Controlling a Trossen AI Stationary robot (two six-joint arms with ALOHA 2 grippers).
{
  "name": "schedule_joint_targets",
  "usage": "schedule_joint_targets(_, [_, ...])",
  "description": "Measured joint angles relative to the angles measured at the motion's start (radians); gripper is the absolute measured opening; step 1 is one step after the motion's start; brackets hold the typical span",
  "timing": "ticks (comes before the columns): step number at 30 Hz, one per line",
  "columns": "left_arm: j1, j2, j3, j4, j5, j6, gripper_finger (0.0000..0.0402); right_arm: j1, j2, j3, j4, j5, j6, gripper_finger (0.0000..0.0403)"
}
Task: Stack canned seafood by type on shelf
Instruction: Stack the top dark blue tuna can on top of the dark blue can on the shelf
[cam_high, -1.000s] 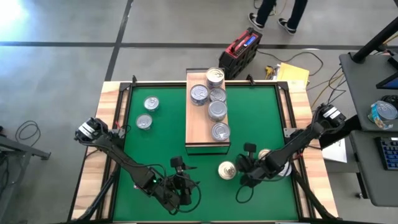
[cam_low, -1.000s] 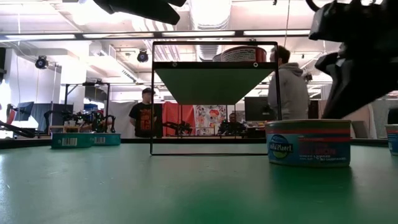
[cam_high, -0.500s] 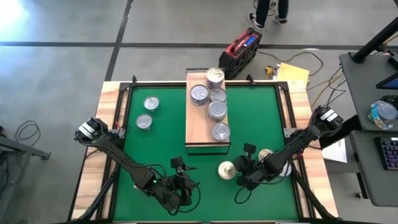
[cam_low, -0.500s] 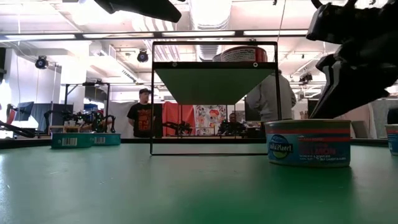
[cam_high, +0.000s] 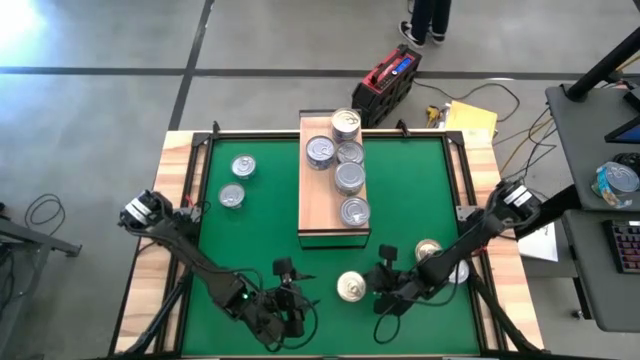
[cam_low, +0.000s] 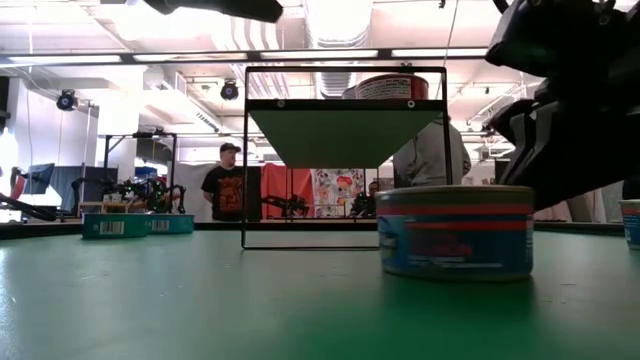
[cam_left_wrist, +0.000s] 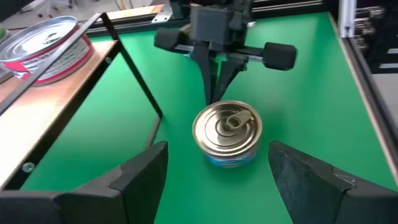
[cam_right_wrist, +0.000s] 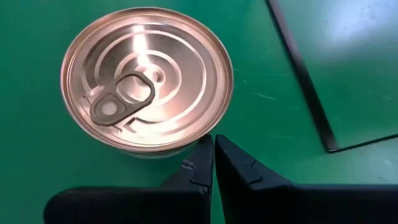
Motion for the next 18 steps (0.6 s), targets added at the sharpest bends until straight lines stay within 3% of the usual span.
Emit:
schedule_joint_targets(6, [-0.017, 0.0, -0.001, 0.001, 0.003, -0.025, 0.0261, 0.003, 0.021, 0.039, 0.005, -0.008, -0.014, 0.0009])
schedule_joint_targets(11, [-0.018, 0.0, -0.013, 0.005, 0.073, -0.08, 0.0261, 0.005, 0.02, 0.073, 0.013, -0.027, -0.06, 0.0009])
schedule_joint_targets(18, [-0.044, 0.001, -0.019, 0.0, 0.098, -0.077, 0.0241, 0.004, -0.021, 0.082, -0.03, -0.046, -0.001, 0.0009])
